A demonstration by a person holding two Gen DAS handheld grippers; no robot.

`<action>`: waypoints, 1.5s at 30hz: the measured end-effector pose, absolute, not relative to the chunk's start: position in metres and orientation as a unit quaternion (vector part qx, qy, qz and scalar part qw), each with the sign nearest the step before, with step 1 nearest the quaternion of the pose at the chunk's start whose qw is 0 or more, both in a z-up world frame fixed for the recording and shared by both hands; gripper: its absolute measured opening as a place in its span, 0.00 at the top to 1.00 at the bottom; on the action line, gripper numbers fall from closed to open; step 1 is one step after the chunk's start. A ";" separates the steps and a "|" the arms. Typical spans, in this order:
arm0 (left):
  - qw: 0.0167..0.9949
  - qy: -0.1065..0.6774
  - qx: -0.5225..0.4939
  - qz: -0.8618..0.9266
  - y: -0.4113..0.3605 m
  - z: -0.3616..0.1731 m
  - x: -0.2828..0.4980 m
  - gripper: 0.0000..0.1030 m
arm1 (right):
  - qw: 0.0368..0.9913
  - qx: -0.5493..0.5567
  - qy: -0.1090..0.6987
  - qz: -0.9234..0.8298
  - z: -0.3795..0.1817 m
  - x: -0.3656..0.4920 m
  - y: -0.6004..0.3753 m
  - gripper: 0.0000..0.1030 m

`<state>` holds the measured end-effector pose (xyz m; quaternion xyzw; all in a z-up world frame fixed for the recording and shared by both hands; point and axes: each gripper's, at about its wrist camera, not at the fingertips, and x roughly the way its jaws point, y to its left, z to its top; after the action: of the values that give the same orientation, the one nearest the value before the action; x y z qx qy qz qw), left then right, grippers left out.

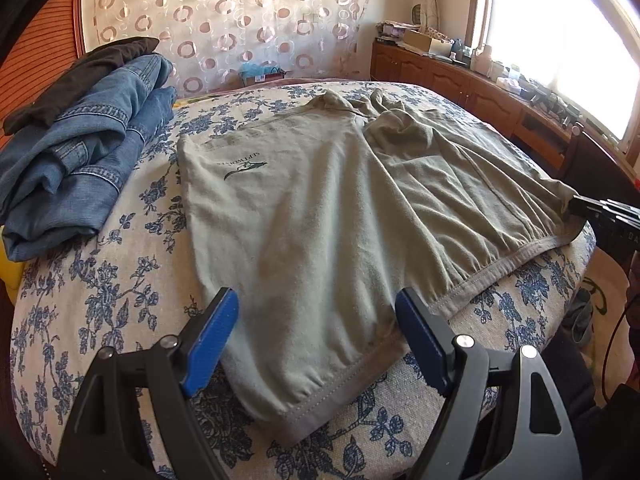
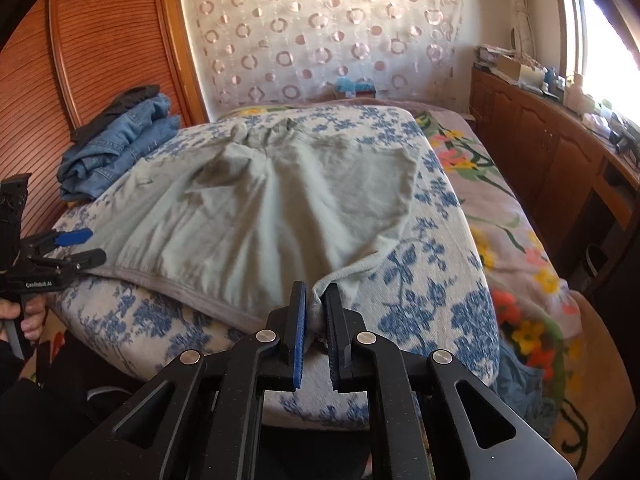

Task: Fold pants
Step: 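Lift the hem with the right gripper and fold it over the pants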

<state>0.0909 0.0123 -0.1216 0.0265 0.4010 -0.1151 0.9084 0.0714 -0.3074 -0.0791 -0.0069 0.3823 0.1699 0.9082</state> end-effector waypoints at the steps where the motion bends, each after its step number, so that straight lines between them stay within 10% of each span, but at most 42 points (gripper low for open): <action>1: 0.910 0.398 0.028 -0.113 0.013 -0.119 0.089 0.21 | 0.909 -0.007 0.378 0.176 -0.076 0.074 -0.303 0.94; 45: 0.930 0.367 -0.035 0.001 0.147 -0.097 0.070 0.21 | 0.818 -0.077 0.357 0.444 -0.068 0.090 -0.035 0.96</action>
<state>0.0702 0.1465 -0.0968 -0.0348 0.3670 0.0012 0.9296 0.0900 -0.0353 -0.0678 -0.0771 0.3566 0.4441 0.8183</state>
